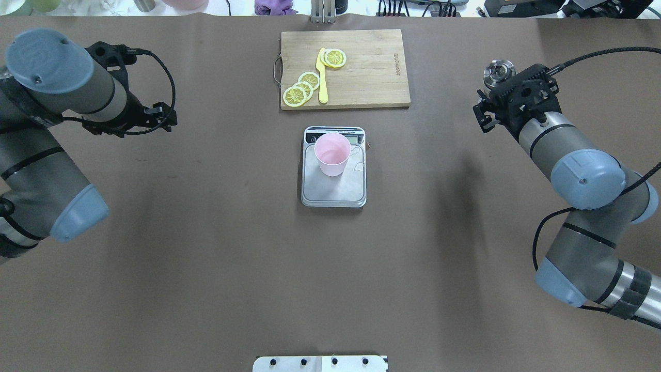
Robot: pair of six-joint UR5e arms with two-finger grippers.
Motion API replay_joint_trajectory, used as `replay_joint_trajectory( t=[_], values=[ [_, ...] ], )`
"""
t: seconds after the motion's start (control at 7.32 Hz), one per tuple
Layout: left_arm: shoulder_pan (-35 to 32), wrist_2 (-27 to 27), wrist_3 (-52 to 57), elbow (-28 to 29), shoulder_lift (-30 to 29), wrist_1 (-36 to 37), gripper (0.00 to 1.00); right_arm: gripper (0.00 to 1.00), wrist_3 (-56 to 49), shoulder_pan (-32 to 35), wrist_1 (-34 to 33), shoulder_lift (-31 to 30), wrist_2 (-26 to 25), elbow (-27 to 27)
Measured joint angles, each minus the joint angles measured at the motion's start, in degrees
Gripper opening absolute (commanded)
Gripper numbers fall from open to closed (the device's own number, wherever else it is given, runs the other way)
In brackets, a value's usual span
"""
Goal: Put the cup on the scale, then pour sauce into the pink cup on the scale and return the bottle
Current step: 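Lift the bottle with the right gripper and carry it toward the scale, then tilt the bottle with the right gripper to pour into the pink cup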
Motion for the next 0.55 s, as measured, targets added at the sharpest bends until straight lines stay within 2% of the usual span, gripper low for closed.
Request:
replay_joint_trajectory(
  t=[0.27, 0.55],
  values=[
    [-5.2, -2.5, 16.0, 0.3, 2.9, -0.1, 0.98, 0.0, -3.6, -2.3, -7.4, 4.4, -3.7, 0.5],
    [-9.9, -4.6, 24.3, 0.1, 5.8, -0.6, 0.98, 0.0, -4.6, -6.2, -16.0, 9.3, -8.3, 0.6]
  ],
)
